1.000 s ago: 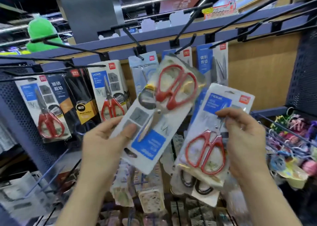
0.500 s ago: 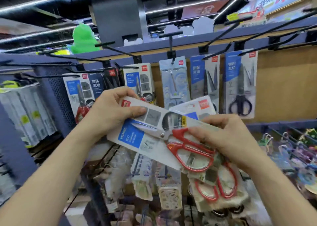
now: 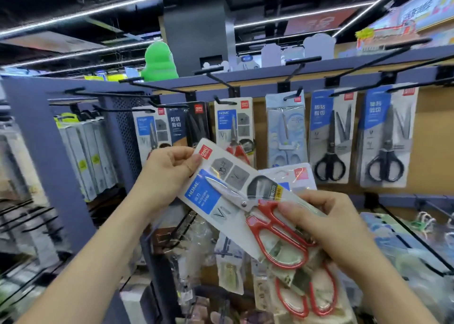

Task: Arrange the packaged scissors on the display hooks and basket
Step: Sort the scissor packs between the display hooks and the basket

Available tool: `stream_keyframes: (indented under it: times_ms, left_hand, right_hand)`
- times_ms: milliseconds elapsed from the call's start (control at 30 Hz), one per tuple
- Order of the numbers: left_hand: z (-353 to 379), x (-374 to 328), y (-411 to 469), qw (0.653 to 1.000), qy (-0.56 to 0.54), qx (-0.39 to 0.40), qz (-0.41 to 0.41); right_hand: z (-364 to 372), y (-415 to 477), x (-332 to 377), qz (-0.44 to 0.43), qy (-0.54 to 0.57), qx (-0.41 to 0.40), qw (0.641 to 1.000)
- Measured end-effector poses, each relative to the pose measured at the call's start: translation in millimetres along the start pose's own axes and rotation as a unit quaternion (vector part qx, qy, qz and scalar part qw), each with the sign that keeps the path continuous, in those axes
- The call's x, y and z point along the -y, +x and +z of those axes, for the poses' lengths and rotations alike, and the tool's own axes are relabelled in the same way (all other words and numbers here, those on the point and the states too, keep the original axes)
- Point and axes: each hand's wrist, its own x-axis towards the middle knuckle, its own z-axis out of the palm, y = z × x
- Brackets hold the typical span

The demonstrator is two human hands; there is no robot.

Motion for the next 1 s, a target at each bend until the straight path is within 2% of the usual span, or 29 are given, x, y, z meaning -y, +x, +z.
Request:
stream_keyframes:
  times_ms: [67,133,200,267,333,433,567,667,867,1000]
  left_hand:
    - [-9,1,1,1.000,0.014,0.019,0.003]
    - [-16,1,3,1.000,-0.008,0.013,0.021]
    - [-24,3,5,0.996,-0.090,-0.017,0.022]
    - [-33,6,6,0.981,-0.191,-0.026,-0.014]
    - [-41,10,7,0.968,-0.244,-0.034,-0.044]
    - [-51,9,11,0.956,-0.275,-0.084,-0.053]
    - [-78,2,23,0.935,-0.313,-0.163,-0.013]
    - [-109,1,30,0.932,-0.285,-0.224,0.013]
    - [-147,3,44,0.953,-0.155,-0.255,0.056]
    - [-145,-2,59,0.961,-0.069,-0.253,0.090]
  right_hand:
    - [4,1,1,0.020,-0.020,0.054,0.998]
    - [15,2,0,0.019,-0.019,0.074,0.997]
    - [28,3,-1,0.008,0.020,0.054,0.998]
    - [43,4,-4,0.000,0.059,0.018,0.998]
    - [56,7,-8,-0.005,0.075,0.011,0.997]
    - [74,12,-8,-0.006,0.059,0.034,0.998]
    - [96,23,-8,-0.031,0.027,0.045,0.998]
    - [114,35,-3,-0.061,-0.010,0.069,0.996]
    - [167,69,11,-0.111,-0.058,0.100,0.987]
    - [192,91,12,-0.067,-0.029,0.141,0.987]
